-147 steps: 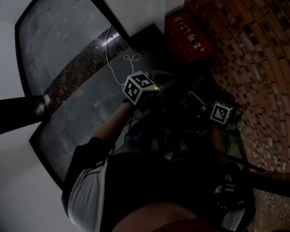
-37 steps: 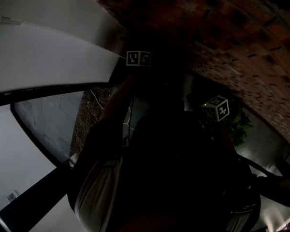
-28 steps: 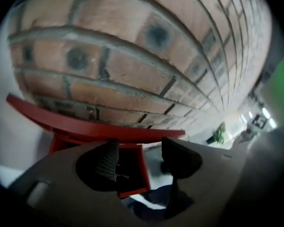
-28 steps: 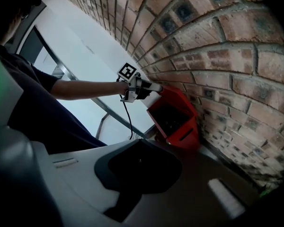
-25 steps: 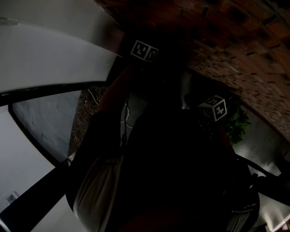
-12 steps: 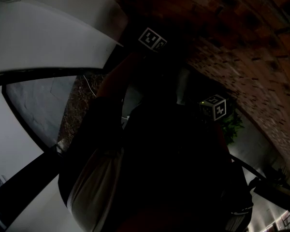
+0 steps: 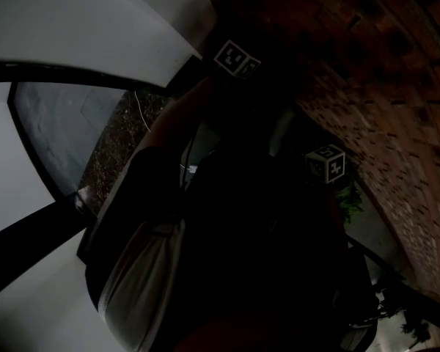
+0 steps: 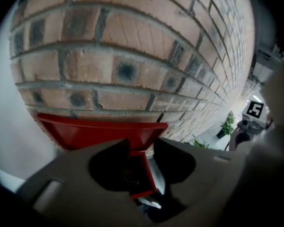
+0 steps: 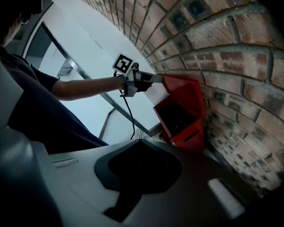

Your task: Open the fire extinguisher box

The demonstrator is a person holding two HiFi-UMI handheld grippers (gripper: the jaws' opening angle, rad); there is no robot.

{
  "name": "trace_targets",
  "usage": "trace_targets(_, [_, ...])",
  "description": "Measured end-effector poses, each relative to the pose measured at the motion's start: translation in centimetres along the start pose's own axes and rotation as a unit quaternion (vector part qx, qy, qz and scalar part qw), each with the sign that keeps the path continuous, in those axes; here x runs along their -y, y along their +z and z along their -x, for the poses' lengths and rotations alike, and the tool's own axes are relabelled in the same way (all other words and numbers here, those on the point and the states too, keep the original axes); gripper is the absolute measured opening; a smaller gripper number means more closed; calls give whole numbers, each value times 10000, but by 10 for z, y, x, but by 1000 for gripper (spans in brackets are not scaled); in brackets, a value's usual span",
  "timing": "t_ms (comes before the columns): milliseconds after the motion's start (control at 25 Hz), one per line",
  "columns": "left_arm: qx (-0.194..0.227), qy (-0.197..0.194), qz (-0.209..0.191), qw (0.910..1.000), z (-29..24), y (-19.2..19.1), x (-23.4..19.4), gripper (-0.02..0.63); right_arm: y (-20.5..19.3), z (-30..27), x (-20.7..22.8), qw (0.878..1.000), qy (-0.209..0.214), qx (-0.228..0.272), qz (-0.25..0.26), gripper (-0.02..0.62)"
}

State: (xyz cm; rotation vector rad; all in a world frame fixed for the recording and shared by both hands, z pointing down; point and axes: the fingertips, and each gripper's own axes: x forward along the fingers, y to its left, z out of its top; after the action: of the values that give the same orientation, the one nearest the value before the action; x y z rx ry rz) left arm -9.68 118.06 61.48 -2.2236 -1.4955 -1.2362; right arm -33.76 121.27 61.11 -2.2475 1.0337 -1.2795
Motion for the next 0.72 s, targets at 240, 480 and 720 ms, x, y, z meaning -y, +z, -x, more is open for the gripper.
trace_targets(240, [751, 149, 613, 9952, 49, -3, 39, 2, -4, -2, -14, 9977, 480, -197, 439, 0])
trace_targets(480, [1415, 649, 1282, 9795, 117, -44, 74, 2, 5, -18, -28, 9914, 1122, -211, 647, 0])
trace_targets(720, [2047, 1387, 1676, 9544, 189, -73, 74, 2, 34, -33, -55, 9816, 1672, -7, 927, 0])
